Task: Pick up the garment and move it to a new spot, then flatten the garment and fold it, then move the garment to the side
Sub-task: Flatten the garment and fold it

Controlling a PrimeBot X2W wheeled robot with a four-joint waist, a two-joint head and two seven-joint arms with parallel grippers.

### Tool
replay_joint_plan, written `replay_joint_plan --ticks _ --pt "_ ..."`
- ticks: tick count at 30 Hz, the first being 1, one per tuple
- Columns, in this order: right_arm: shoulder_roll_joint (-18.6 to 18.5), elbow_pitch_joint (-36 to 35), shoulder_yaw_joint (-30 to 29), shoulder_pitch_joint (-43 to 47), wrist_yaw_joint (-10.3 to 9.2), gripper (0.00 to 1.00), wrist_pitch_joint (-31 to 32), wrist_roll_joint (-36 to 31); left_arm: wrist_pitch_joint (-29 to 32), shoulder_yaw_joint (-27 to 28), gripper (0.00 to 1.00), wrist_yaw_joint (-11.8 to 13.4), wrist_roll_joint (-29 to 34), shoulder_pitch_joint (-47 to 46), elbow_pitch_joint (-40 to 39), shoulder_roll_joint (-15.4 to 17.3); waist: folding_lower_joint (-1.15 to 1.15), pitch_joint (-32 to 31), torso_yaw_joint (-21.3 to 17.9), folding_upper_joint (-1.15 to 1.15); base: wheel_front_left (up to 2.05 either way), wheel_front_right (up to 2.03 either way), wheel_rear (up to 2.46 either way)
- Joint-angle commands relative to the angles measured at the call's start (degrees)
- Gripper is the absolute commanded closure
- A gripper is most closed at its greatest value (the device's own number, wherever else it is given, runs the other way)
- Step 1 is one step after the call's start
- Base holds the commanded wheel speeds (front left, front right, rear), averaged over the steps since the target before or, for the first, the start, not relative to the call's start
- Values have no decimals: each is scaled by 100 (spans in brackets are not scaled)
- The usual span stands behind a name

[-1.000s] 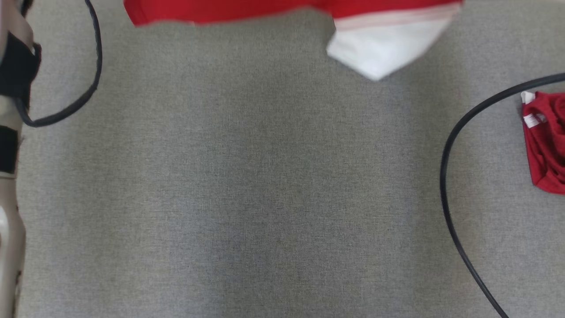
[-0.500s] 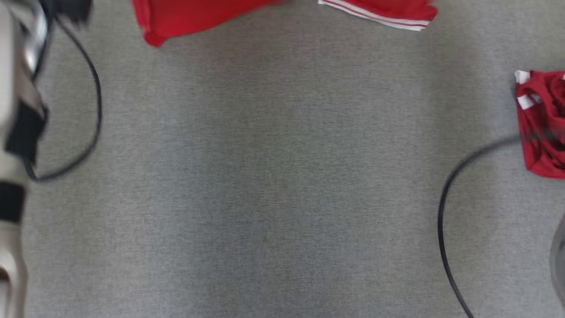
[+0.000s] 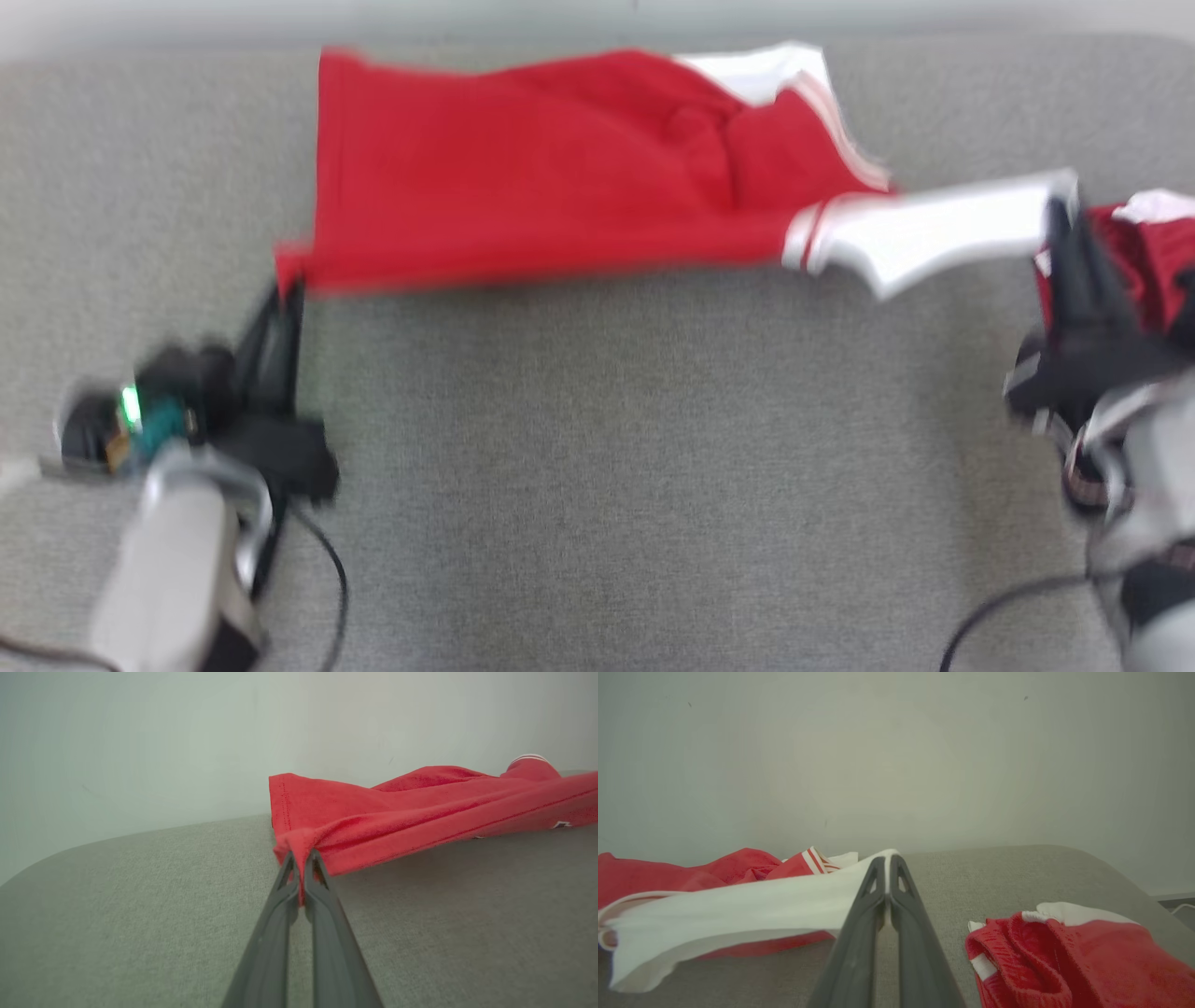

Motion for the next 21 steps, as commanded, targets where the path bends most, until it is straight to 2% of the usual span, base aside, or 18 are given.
replay_joint_plan --ticks 1,10,15,21 --pt "-77 14 33 434 -6 100 -5 141 -5 180 100 63 -56 395 -37 -93 1 -378 -30 1 0 0 0" --pt "-56 -44 326 2051 -6 100 -6 681 -5 537 100 -5 119 1867 125 -525 1 -1105 -47 1 0 0 0" --pt "-135 -16 527 2659 -6 100 -5 836 -5 625 100 -11 219 2324 246 -615 1 -1453 -67 1 0 0 0" --pt "-276 -134 406 3346 -7 100 -6 942 -5 736 100 28 274 2956 321 -726 1 -1810 -128 1 0 0 0"
